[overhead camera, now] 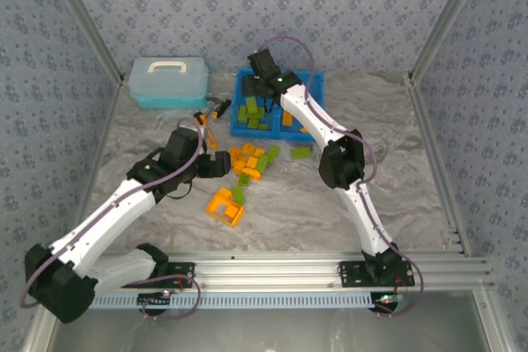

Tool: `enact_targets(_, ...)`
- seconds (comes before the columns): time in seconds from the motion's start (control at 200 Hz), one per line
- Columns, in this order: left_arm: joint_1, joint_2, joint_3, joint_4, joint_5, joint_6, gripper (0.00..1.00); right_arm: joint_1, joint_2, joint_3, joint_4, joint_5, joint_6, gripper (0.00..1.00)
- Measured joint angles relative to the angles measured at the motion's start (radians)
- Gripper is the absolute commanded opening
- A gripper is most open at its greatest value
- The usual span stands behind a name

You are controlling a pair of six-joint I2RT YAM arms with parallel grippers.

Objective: Sort the legos into containers by color

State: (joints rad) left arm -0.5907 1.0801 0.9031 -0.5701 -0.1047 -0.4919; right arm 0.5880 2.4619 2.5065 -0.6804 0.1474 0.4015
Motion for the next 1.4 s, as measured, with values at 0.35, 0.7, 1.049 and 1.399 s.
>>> enact_targets(0.35,-0.17,0.397,0.138,-0.011,-0.049,-0.012,0.73,0.013,-0.589,-0.576,0.092,-0.089,-0.014,0.74)
enact_targets(0.7,-0.202,0.583,0.176,0.001,-0.041,-0.015,0.62,0.008,-0.949,-0.986,0.203,-0.065,-0.006,0.79)
enact_targets(1.049,-0.202,0.664,0.177,0.051,-0.042,-0.023,0.4,-0.012,-0.949,-1.014,0.211,-0.062,-0.006,0.8)
enact_targets(1.399,-0.2,0.591,0.244,0.009,-0.065,-0.018,0.37,-0.011,-0.955,-1.036,0.222,-0.074,0.001,0.8)
